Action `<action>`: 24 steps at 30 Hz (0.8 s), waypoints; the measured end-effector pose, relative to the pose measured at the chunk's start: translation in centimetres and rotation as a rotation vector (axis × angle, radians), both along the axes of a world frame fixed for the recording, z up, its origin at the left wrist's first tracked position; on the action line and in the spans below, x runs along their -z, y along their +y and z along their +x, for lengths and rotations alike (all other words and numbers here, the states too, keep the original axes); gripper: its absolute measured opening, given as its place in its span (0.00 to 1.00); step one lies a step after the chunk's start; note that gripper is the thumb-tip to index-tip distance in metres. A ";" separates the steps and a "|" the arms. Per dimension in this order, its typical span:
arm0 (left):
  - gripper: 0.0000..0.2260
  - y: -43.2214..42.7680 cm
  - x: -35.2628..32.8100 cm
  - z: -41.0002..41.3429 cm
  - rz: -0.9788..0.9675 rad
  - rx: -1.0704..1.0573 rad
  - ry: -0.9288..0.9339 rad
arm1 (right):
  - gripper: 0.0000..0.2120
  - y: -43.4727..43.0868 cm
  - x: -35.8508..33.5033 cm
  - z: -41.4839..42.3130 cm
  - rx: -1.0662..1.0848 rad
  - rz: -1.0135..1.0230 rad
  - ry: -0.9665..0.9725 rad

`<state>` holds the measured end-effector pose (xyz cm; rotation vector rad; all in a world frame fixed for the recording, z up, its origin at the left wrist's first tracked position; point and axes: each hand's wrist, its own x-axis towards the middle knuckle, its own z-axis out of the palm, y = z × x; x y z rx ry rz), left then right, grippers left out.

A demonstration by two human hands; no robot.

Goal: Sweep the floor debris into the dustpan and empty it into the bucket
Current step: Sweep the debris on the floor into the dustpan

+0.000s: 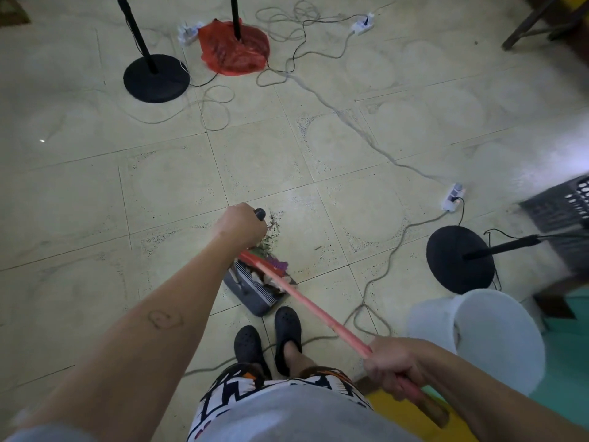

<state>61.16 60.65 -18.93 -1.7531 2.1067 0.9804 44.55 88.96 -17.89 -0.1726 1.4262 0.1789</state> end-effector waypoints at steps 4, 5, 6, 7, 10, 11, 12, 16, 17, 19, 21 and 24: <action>0.14 -0.1 0.1 0.7 -0.001 0.008 0.024 | 0.07 0.4 -1.5 0.6 0.093 -0.002 -0.065; 0.14 -0.1 -0.1 0.8 0.004 0.012 0.021 | 0.06 0.7 -1.9 0.5 0.124 -0.018 -0.047; 0.14 0.0 -0.3 1.0 0.009 0.015 0.013 | 0.06 0.8 -2.4 0.3 0.157 -0.036 -0.024; 0.14 0.0 -0.5 1.3 0.009 0.019 0.001 | 0.07 1.0 -2.8 0.0 0.195 -0.049 -0.013; 0.12 -0.2 -0.7 2.4 0.015 0.019 -0.025 | 0.04 0.8 -4.6 -1.2 0.276 -0.083 -0.017; 0.11 -0.3 -0.7 2.8 0.014 0.011 -0.021 | 0.05 0.7 -5.2 -1.6 0.286 -0.090 -0.007; 0.11 -0.5 -0.7 3.3 0.008 0.004 -0.019 | 0.04 0.4 -5.8 -2.0 0.295 -0.100 0.006; 0.11 -0.5 -1.5 4.8 -0.009 0.013 -0.039 | 0.07 -1.7 -6.7 -3.5 0.245 -0.181 0.086; 0.12 -0.5 -1.7 5.0 -0.013 0.017 -0.041 | 0.07 -2.5 -6.5 -3.7 0.208 -0.199 0.119; 0.12 -0.8 -1.8 5.9 -0.024 -0.003 -0.038 | 0.03 -4.6 -5.8 -3.4 0.134 -0.230 0.194; 0.12 -1.1 -1.9 6.9 -0.027 -0.025 -0.029 | 0.03 -6.7 -4.7 -3.0 0.091 -0.254 0.272; 0.14 -1.5 -1.9 8.9 -0.025 -0.057 -0.026 | 0.02 -9.8 -3.1 -2.0 0.073 -0.270 0.348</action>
